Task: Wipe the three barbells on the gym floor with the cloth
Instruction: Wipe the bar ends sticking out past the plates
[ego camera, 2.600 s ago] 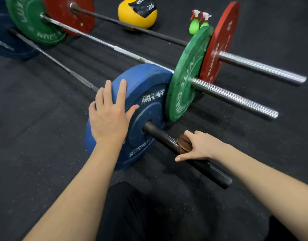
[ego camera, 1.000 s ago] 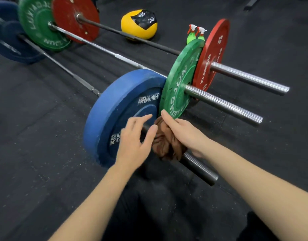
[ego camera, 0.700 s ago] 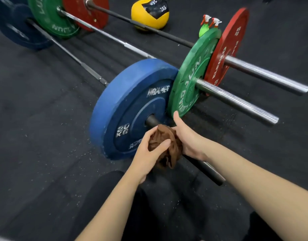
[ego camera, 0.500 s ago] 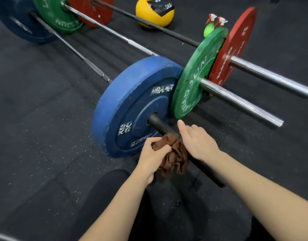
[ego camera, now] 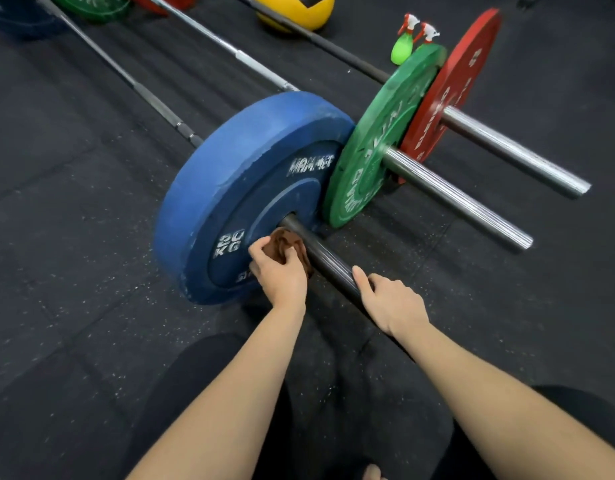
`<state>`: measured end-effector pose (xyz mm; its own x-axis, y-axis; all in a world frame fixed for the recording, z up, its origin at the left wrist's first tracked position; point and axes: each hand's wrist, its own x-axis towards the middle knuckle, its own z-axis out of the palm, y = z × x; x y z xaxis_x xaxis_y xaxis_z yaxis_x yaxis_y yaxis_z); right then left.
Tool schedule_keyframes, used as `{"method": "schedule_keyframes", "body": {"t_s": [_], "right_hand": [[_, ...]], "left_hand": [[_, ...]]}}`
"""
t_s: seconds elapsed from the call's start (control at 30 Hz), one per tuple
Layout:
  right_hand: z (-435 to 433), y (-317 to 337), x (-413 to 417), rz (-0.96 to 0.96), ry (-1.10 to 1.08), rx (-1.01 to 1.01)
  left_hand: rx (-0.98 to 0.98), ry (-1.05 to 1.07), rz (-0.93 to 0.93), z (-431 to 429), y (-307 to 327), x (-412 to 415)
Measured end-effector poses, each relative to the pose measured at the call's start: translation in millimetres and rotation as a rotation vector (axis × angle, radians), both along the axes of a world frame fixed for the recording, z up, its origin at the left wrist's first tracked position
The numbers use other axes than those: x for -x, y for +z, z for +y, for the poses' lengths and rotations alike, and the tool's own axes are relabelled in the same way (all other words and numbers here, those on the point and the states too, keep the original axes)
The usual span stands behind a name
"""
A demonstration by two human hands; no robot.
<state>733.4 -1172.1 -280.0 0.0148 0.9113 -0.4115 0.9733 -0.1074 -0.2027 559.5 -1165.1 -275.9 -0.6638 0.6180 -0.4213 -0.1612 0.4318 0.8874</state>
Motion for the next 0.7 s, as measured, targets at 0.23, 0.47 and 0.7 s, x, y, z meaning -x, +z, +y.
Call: {"method": "schedule_keyframes", "body": {"t_s": [0.23,0.47,0.7], "right_hand": [[3.5,-4.3,-1.5,-0.073,-0.013,-0.053],[7.6,-5.8,-4.2,-0.091,-0.033,-0.069],[8.2,-7.2,-8.3,-0.079,-0.055,-0.041]], "left_hand": [[0.005,-0.214,-0.031,-30.0,2.2,-34.4],[-0.007,-0.065,-0.174,-8.2,-5.8,-27.4],[-0.035,0.021,-0.117,-10.5,-4.0,-40.5]]}}
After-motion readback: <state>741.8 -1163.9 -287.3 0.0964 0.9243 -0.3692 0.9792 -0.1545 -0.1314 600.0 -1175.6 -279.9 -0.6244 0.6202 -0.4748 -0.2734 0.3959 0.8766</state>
